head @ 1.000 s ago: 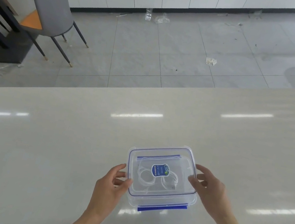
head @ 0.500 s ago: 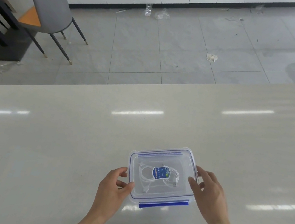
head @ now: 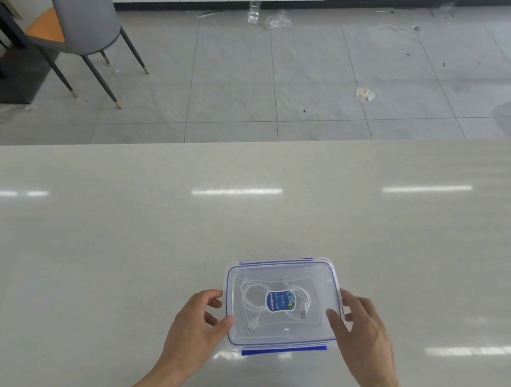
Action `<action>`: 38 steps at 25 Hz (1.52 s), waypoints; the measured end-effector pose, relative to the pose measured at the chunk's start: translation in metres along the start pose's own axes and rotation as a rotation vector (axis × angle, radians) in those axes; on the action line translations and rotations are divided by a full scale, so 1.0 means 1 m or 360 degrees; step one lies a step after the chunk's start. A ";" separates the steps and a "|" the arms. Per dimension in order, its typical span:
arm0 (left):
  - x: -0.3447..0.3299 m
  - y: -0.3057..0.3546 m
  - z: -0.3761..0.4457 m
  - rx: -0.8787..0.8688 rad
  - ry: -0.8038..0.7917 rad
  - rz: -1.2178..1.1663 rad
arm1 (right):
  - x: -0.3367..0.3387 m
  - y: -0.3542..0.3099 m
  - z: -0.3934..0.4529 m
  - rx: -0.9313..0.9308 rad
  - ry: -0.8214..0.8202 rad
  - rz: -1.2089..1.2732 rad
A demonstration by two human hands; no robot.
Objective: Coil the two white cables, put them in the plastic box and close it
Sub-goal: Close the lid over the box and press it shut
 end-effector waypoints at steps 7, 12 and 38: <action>-0.006 0.054 -0.006 -0.0670 0.0223 0.0584 | 0.005 -0.060 0.000 0.0692 0.0206 -0.0324; -0.052 0.069 0.002 -0.0906 0.0062 0.1046 | -0.029 -0.073 0.011 0.0945 -0.0048 -0.0581; -0.036 0.092 0.048 -0.1124 -0.0145 0.1117 | -0.033 -0.081 0.020 0.0772 -0.0020 -0.0617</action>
Point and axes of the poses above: each hand's wrist, its own z-axis towards the middle knuckle, its own x-axis out of the back of the hand, y = z × x, the point moved 10 cm from there along z, towards the middle knuckle, and after that the axes turned 2 degrees about y, right-handed, at the moved point
